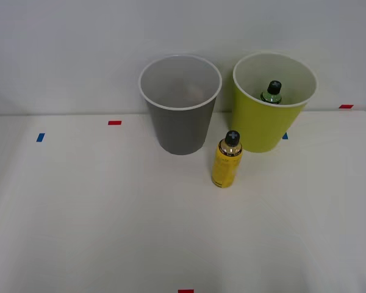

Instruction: Put cans in the gray bin, plastic bottles in the light green bin

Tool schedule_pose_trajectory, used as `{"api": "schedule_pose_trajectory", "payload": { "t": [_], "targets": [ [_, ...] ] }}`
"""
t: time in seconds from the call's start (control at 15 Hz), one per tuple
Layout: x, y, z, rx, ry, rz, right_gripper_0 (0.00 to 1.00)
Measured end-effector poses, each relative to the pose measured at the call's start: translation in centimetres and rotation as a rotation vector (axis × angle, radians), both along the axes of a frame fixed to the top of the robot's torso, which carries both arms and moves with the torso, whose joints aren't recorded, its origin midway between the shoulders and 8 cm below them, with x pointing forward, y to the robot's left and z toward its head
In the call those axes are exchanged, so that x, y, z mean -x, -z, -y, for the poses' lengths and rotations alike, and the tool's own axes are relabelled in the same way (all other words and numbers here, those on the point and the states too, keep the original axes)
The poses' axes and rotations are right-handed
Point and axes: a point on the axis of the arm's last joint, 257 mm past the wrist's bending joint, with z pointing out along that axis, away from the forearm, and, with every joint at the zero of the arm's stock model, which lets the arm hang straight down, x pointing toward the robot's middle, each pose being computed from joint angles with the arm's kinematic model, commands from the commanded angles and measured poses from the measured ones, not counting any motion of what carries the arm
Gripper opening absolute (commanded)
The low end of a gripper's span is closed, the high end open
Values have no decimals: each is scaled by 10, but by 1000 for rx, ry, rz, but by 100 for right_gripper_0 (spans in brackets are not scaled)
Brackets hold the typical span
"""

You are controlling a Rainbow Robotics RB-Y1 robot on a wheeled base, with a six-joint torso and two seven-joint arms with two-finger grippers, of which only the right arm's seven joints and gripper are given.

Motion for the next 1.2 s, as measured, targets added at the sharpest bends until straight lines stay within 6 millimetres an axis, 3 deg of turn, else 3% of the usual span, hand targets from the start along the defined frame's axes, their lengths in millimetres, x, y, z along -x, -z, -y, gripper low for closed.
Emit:
{"api": "schedule_pose_trajectory", "payload": {
  "t": [1.2],
  "targets": [
    [0, 0, 0, 0, 0, 0, 100]
  ]
}}
